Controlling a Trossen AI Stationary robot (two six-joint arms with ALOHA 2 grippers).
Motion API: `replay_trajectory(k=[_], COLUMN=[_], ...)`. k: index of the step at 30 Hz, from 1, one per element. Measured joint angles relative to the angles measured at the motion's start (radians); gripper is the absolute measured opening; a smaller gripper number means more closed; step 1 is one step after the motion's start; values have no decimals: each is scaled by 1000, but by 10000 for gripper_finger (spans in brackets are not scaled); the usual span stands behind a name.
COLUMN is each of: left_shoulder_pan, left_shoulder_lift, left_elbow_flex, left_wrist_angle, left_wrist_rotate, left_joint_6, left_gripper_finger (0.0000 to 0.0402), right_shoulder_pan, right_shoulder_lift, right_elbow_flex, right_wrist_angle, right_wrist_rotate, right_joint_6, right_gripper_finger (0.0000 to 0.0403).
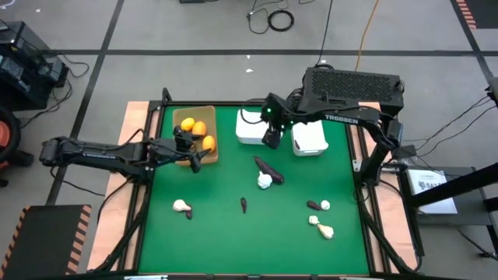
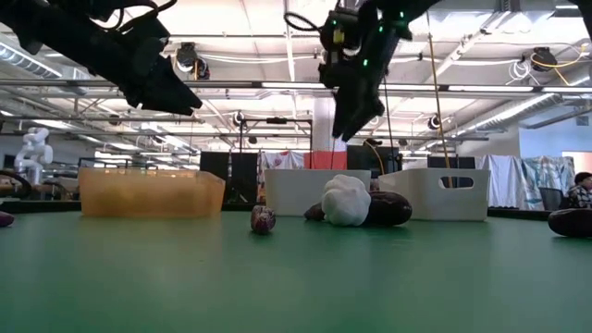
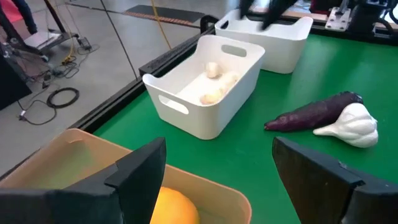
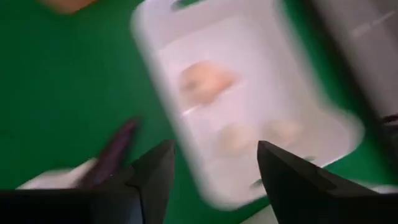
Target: Sort produce into baskets
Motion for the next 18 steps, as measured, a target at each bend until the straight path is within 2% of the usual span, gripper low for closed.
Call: replay_trajectory(k=[3, 6, 10, 15, 18], left_shoulder_pan=[0, 7, 9, 9, 9], left_shoulder_lift=[14, 22, 22, 22, 22], left_elbow_flex=[-1, -1, -1, -1, -1], left_wrist_angle=[15, 77, 134, 140, 141], left_wrist_rotate=[3, -7, 22, 28, 41], left_joint_6=[8, 45, 74, 113, 140], left_gripper_finger=[301, 301, 301, 301, 301], right_shoulder_pan=[47, 116, 226, 371, 470], right_shoulder_lift=[0, 0, 0, 0, 0], right_elbow_flex=[26, 26, 26, 26, 26], right_wrist_angle=[-112, -207, -308, -337, -343], right_wrist_rotate=[-124, -187, -193, -192, -125], right_joint_6=[51, 70, 106, 223, 325], right_gripper_finger=[218, 215, 215, 215, 215])
